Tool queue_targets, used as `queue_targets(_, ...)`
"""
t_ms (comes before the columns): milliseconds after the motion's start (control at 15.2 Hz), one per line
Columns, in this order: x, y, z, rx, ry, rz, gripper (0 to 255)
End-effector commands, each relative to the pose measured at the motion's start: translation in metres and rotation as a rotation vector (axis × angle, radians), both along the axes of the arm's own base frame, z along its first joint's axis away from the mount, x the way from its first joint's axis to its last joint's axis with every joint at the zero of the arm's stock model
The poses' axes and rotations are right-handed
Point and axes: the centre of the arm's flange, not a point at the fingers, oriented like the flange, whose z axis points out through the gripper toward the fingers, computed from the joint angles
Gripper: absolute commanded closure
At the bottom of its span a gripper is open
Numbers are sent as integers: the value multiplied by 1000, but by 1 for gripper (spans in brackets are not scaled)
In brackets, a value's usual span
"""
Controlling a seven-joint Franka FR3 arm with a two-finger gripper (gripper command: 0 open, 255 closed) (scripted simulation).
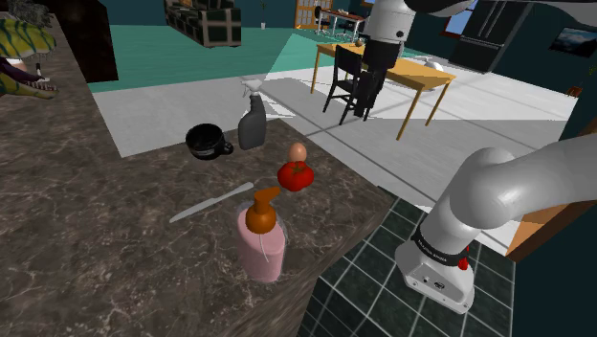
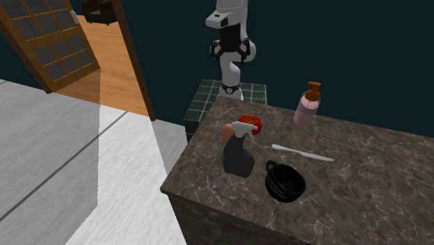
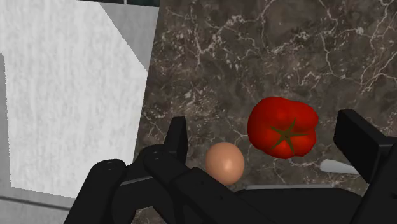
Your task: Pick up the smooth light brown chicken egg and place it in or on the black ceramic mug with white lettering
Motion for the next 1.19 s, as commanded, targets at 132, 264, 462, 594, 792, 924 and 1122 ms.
queue_targets(132, 23, -2, -18, 20, 18, -14, 0)
queue_targets(264, 45, -5, -36, 39, 35, -28, 0)
queue_targets(462, 77, -8, -64, 69, 62, -50, 0)
queue_targets(594, 99, -10, -83, 89, 80, -64, 0)
queue_targets(792, 130, -14, -112, 118, 106, -85, 0)
queue_targets(924, 150, -16, -133, 138, 124, -99, 0)
queue_targets(1122, 180, -18, -164, 167, 150, -121, 0)
